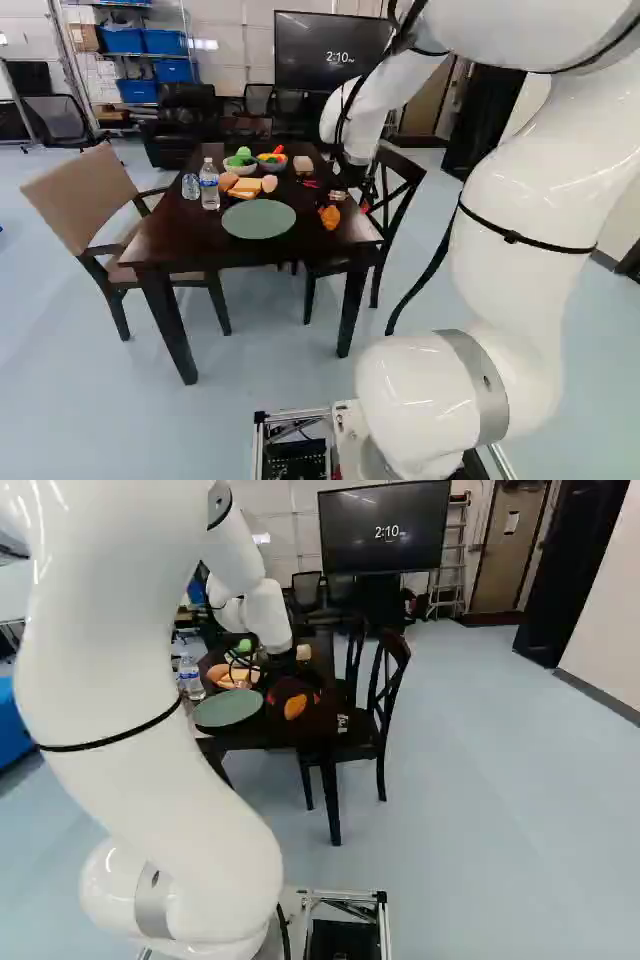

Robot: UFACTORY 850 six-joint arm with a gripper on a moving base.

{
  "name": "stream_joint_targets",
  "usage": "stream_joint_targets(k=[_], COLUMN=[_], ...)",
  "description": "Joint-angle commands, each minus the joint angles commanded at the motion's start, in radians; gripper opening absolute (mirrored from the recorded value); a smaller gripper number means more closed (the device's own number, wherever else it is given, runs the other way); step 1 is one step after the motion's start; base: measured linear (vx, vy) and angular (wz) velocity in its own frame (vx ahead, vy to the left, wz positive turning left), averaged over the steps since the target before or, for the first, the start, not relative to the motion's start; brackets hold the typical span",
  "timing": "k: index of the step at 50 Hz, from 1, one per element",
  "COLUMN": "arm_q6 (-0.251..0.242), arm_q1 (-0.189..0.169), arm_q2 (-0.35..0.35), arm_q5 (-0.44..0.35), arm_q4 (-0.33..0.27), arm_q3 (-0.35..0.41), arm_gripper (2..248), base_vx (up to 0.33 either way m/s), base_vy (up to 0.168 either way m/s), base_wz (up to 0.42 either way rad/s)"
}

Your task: Move the croissant to the empty plate

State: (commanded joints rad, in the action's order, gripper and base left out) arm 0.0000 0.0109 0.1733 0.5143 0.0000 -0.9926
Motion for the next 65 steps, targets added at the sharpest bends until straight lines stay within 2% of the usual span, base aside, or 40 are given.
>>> stream_joint_targets(k=[37, 65], arm_q6=[0.0, 0.0], arm_q1=[0.032, 0.032], arm_q2=[0.141, 0.145], arm_q5=[0.017, 0.09], arm_q4=[0.0, 0.0], arm_q3=[-0.17, -0.175], arm_gripper=[247, 247], base_vx=[0.0, 0.0], base_vy=[0.0, 0.0], base_wz=[0.0, 0.0])
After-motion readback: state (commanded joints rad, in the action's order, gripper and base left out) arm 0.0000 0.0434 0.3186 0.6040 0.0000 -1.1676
